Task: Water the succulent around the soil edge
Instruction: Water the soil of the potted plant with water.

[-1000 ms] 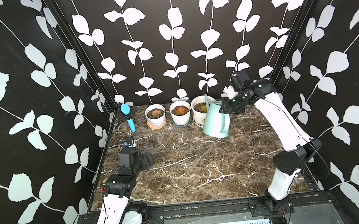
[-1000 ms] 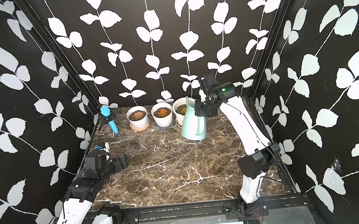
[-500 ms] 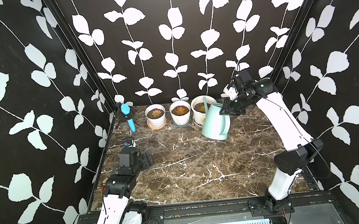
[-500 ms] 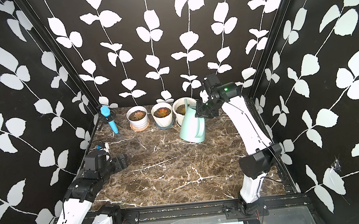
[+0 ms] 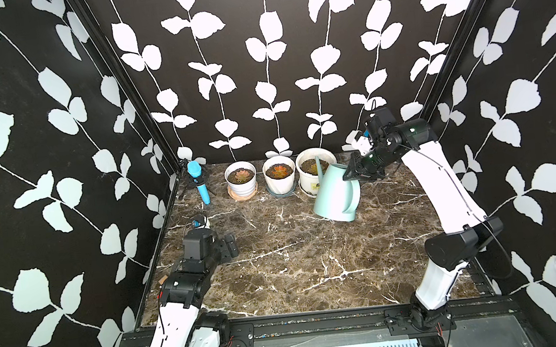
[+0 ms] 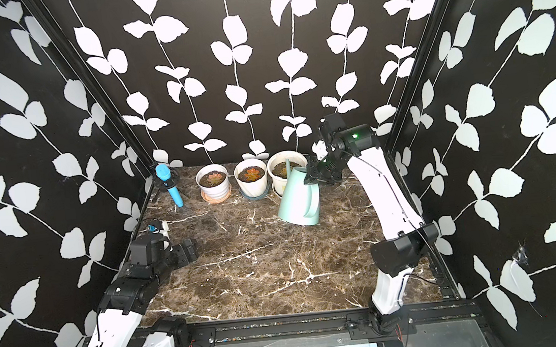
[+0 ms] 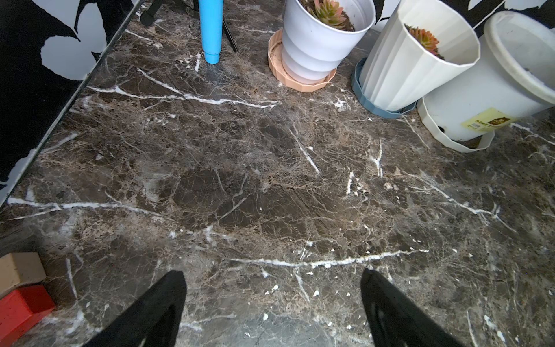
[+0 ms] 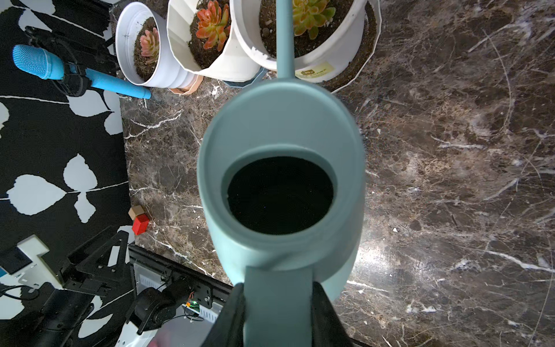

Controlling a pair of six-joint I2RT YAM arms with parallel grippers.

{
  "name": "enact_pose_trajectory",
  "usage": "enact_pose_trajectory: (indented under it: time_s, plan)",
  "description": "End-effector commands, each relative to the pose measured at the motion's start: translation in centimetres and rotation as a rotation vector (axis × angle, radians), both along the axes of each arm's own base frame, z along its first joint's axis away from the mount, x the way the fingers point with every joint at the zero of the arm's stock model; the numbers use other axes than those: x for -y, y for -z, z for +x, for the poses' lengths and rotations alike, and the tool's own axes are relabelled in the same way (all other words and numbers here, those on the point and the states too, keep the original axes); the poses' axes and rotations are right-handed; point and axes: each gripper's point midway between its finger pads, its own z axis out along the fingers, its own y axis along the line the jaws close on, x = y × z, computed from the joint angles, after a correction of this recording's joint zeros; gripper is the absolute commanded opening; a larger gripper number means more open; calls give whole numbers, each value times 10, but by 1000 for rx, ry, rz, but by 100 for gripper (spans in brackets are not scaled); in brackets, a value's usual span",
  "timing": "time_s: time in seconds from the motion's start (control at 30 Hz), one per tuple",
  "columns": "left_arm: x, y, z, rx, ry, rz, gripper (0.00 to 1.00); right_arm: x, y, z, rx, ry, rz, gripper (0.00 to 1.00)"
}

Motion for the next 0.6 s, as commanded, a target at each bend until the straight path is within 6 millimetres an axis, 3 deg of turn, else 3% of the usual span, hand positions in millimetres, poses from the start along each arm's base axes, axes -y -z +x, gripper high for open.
enact_pose_trajectory:
  time_s: [0.0, 0.57]
  plan:
    - [2, 1, -1, 6, 9, -5, 92, -5, -19, 2, 21, 2, 81, 0]
    - [2, 0, -2, 13, 12, -6, 93, 7, -25, 19, -25, 122, 242, 0]
